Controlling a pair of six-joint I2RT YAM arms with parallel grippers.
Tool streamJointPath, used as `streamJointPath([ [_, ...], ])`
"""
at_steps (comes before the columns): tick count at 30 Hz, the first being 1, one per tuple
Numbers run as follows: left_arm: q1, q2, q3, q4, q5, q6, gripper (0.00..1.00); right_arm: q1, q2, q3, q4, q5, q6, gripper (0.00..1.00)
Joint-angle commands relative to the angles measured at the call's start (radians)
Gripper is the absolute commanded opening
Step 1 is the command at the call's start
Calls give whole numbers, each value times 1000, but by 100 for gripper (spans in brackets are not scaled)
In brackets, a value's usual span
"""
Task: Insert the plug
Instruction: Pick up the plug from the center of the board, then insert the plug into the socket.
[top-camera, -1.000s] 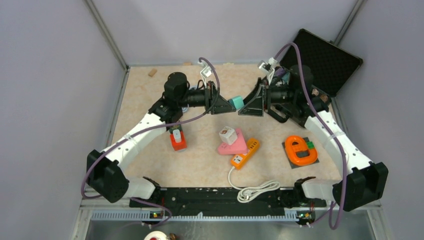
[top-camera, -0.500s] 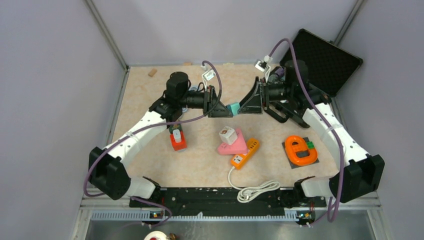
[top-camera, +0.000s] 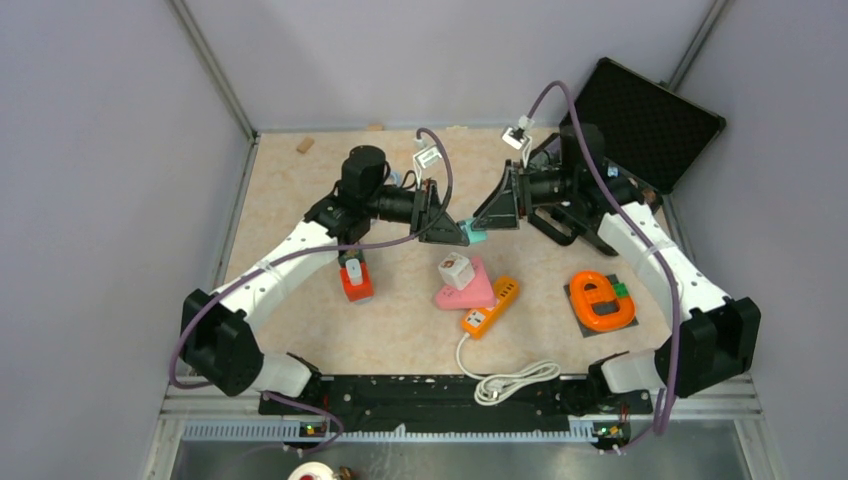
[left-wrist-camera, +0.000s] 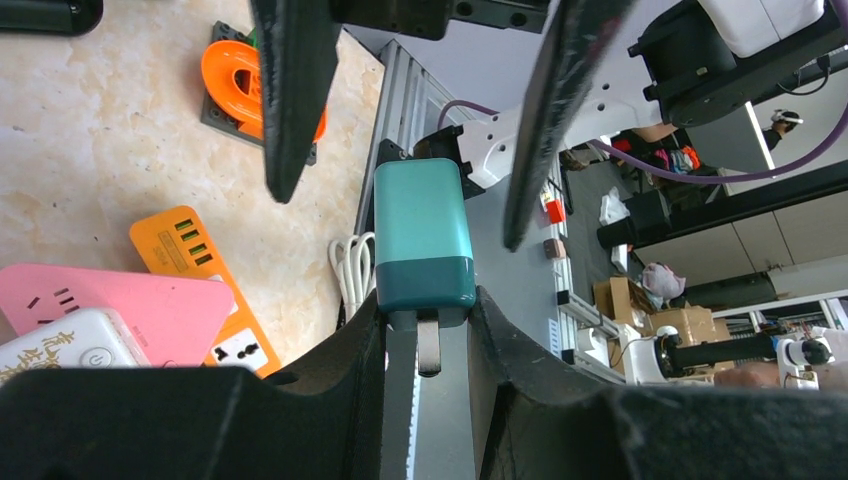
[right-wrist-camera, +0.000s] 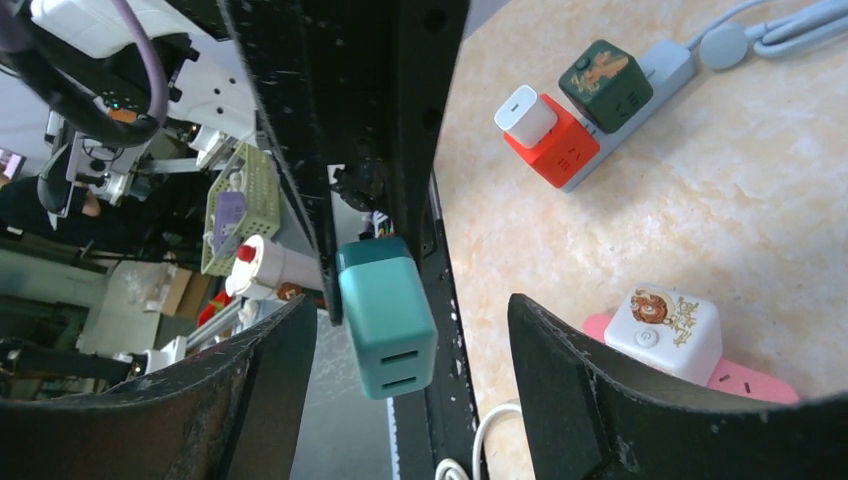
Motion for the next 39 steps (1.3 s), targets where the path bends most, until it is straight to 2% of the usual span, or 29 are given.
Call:
streamJointPath([
  [1,-2,-22,32,24,13,20,0,11,16,6,-45,-15,-57,68],
  [3,-4,-21,33,24,11,19,0,15,15,3,-47,-38,-64,64],
  [4,-3,-19,34,27,15,17,0,20,15,-2,-34,-52,-59,59],
  [7,-3,-14,37,23,13,16,0,40,8,-50,85,-108,29,35],
  [8,-3,-13,36,21,7,17,0,45,5,-66,124,-119,53,24],
  [9,-3,-15,37,12,-3,20,0,49,3,-77,147,-120,70,2],
  [10,-4,-17,40,-12,-21,32,1,49,-1,-83,150,-106,74,0],
  [12,-4,-22,53,-110,-107,83,32,49,-16,-86,106,-38,43,0],
  [14,-4,-29,59,-194,-167,145,59,49,-35,-82,35,71,3,0],
  [16,-3,-46,50,-255,-244,166,94,50,-66,-87,-14,238,-8,0],
  [17,-3,-57,36,-259,-274,167,98,49,-84,-97,-24,322,3,0],
  [23,4,-111,-46,-299,-465,151,99,51,-210,-219,15,739,36,0],
  [26,14,-99,-68,-342,-515,144,99,53,-273,-269,12,872,-1,0],
  [29,22,-67,-93,-351,-527,119,99,52,-365,-344,62,893,-30,0],
  [32,30,-14,-109,-358,-511,76,99,52,-428,-450,142,840,-27,0],
  [37,36,74,-132,-334,-498,43,99,52,-419,-499,157,721,16,0],
  [39,50,100,-144,-305,-488,28,99,53,-409,-509,161,730,56,0],
])
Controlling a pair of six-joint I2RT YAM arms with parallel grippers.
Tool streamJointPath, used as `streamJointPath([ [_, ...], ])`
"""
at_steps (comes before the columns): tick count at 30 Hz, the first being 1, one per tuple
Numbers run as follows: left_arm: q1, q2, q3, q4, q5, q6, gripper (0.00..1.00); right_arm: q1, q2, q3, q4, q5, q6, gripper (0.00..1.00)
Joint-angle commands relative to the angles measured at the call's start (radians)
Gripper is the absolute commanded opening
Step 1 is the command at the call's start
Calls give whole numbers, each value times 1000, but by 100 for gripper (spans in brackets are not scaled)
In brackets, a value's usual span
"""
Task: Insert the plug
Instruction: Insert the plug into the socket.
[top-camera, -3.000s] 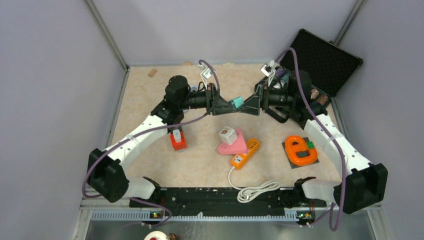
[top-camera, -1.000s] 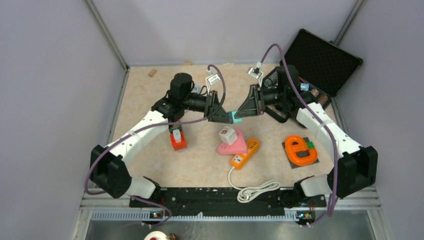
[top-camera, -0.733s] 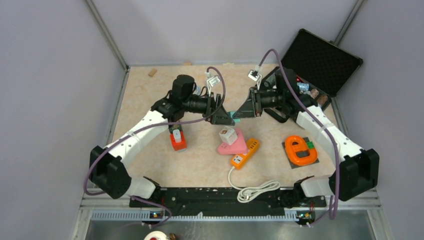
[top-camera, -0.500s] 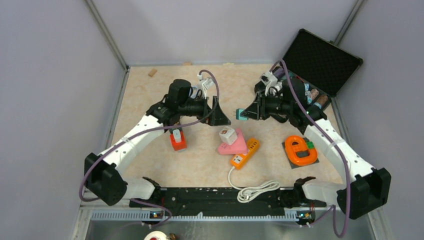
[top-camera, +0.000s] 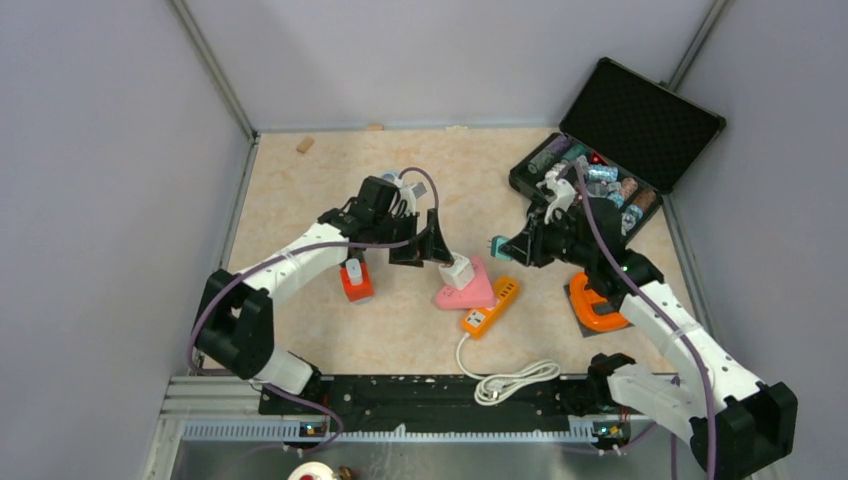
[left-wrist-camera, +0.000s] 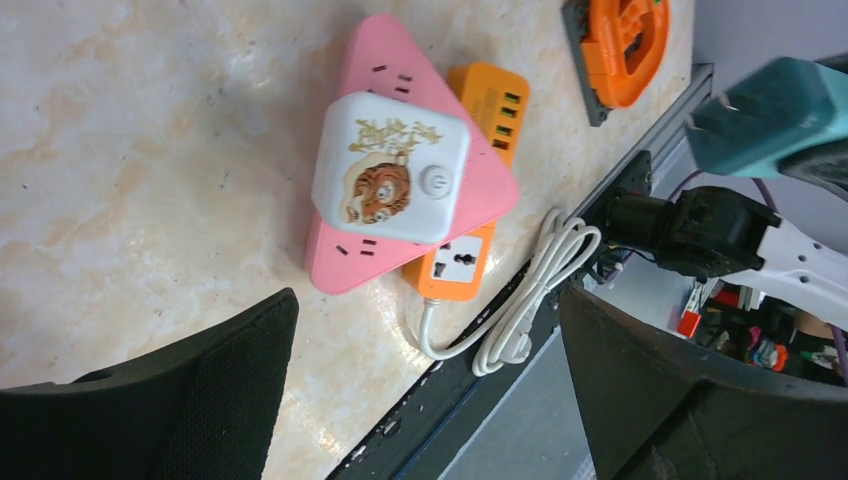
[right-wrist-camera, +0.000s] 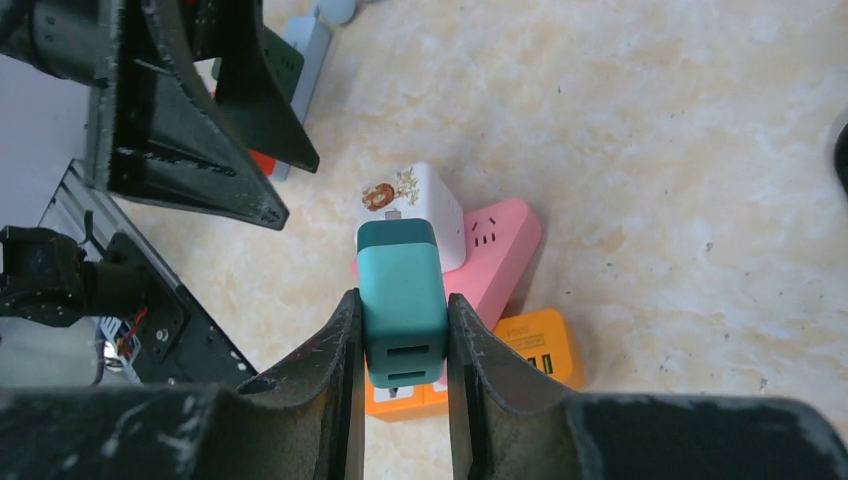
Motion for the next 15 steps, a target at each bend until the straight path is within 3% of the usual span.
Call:
streamJointPath([
  [1,27,48,-33,68,15,-52,98,10,11,-22,95,-33,63,0],
  [6,55,131,-64,215,94,-129,88,21,-26,-113,172,-1,99,0],
  [15,56,242,-61,303,124,-169,73,111,7,-134,137,24,63,0],
])
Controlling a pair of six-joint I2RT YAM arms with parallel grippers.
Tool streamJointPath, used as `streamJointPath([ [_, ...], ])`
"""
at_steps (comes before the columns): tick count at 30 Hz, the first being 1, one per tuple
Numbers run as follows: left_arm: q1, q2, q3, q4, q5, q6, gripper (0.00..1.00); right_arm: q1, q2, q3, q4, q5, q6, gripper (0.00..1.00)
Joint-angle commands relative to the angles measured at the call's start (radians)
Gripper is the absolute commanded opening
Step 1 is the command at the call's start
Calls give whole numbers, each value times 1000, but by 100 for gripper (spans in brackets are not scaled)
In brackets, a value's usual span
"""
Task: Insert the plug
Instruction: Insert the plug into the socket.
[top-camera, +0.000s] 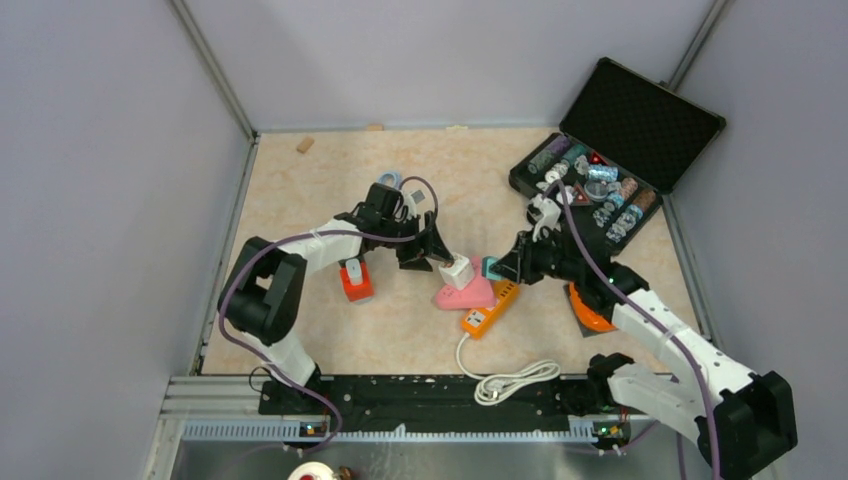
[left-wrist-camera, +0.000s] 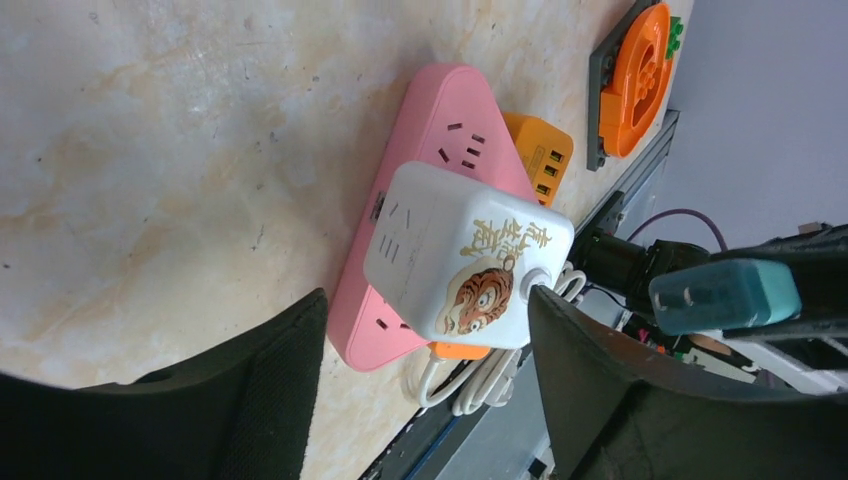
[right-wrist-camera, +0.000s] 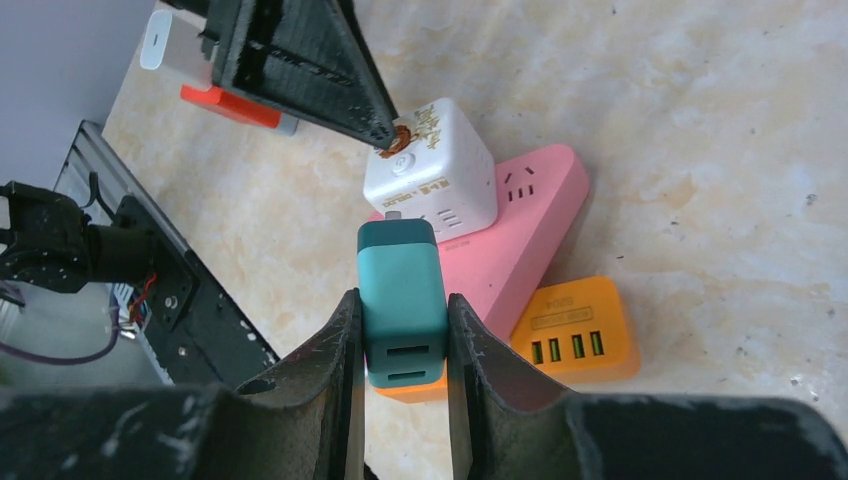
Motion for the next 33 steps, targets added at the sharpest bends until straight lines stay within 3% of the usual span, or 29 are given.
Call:
streamJointPath([
  [1,1,31,-1,96,42,-30,70,62,15,16,27,39,-18,0],
  [13,1,73,-9,92,57,-13,53,149,110,0,16,194,-10,0],
  [33,0,96,-24,91,73,2,43,212,183,-14,101,256,-50,0],
])
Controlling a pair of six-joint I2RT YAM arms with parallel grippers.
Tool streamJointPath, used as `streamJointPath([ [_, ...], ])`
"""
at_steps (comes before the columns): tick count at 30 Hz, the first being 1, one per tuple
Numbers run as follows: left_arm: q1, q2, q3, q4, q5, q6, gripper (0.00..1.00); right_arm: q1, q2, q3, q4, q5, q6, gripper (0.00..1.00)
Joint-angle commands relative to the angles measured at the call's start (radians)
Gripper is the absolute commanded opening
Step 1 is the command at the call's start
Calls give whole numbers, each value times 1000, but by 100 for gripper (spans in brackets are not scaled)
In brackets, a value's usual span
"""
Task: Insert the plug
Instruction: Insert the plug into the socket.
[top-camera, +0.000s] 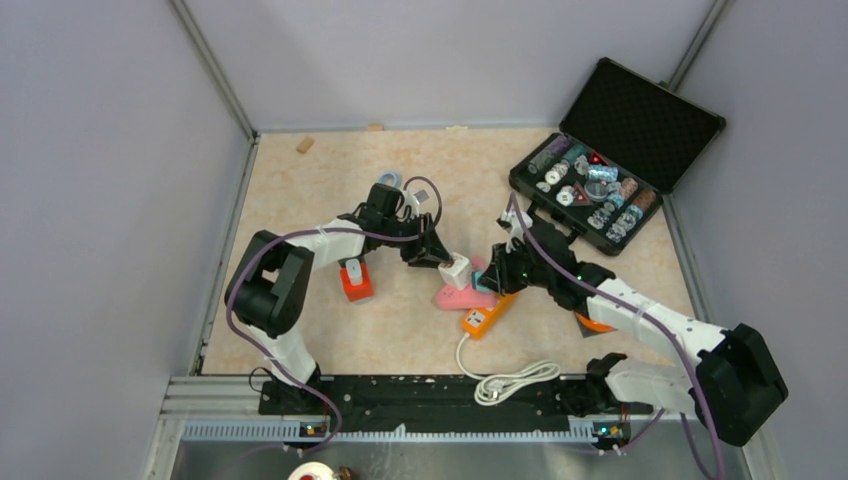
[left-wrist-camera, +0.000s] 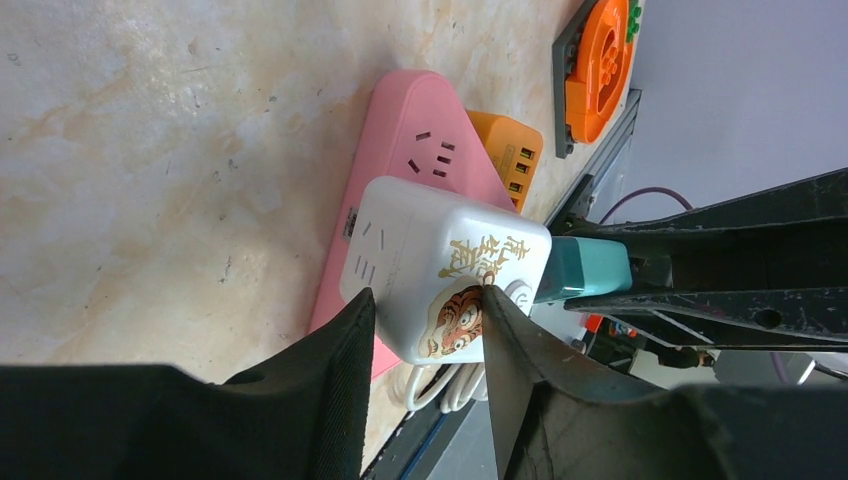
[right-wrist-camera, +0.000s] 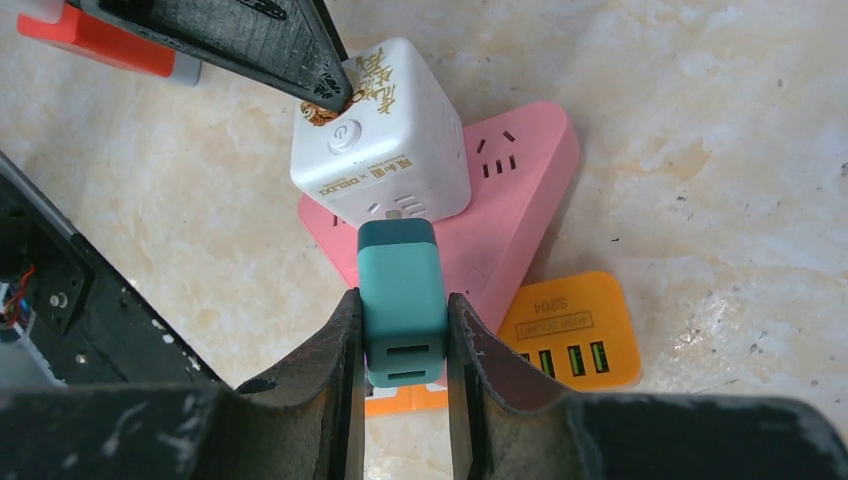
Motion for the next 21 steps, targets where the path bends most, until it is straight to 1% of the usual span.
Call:
streamJointPath([
  [1,-5,29,-22,-16,-26,23,43,34,19,-13,63,44,-35,0],
  [12,-5,39,-24,-17,-21,22,41,76,38,-16,73,127,-90,0],
  [21,-5,49,-22,-24,-13,25,38,94,20,-28,119,163,-154,0],
])
